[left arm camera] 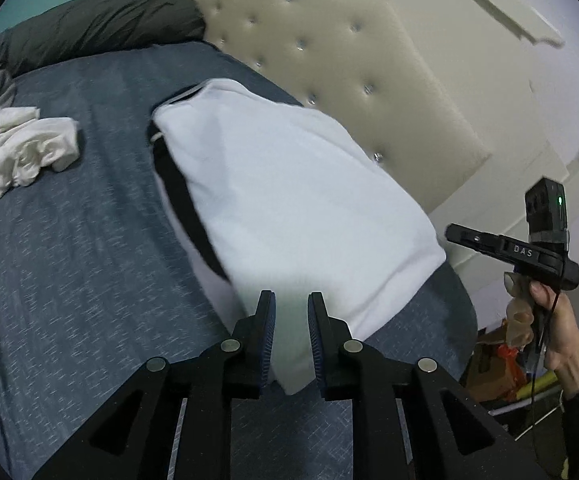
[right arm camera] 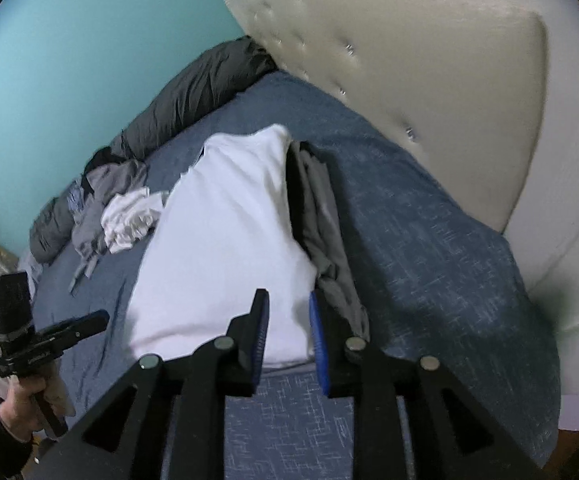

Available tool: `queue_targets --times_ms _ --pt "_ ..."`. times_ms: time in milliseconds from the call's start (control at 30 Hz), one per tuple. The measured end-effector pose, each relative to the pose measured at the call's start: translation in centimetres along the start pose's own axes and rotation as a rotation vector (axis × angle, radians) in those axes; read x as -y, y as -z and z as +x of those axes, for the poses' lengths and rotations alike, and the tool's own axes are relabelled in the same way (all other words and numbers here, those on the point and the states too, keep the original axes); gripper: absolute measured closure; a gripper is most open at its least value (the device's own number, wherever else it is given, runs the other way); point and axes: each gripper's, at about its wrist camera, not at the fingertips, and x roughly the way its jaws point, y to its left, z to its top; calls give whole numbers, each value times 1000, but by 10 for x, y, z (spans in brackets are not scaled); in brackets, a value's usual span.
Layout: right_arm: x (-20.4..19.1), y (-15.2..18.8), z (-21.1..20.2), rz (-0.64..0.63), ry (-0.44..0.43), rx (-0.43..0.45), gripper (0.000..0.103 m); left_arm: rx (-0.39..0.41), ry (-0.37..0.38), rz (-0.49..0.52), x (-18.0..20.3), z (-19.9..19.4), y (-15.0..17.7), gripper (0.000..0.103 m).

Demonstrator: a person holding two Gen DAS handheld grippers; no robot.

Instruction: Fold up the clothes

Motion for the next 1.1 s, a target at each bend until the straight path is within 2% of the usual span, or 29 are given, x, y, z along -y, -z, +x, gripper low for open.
queue_targets --times_ms 67,167,233,367,500,600,700,800,933,1000,1100 --pt "-3 5 11 -15 15 -26 83 -29 -19 27 5 13 5 85" --pt "7 19 31 -9 83 -89 83 -70 -40 35 3 26 16 85" --pt "13 23 32 6 85 -93 83 -81 -41 29 0 29 22 85" --pt "6 19 13 1 69 1 83 -29 -44 31 -1 15 21 85" --pt "-29 10 4 -83 33 65 83 3 -47 4 -2 4 12 85" --pt "-59 10 15 -162 7 57 83 9 -48 5 1 -2 9 85" --pt "-80 18 41 -232 34 -6 83 15 -49 6 0 -6 7 84" --pt "-83 31 59 -261 73 -58 83 18 -47 4 -2 -8 6 84" --pt "-78 45 59 -264 78 -94 83 22 -44 3 -6 -10 5 83" --pt "-78 46 53 -262 74 -81 83 24 -43 2 -7 -11 4 82" --pt "-84 34 39 -239 53 -5 83 29 -42 1 -8 -13 2 80"
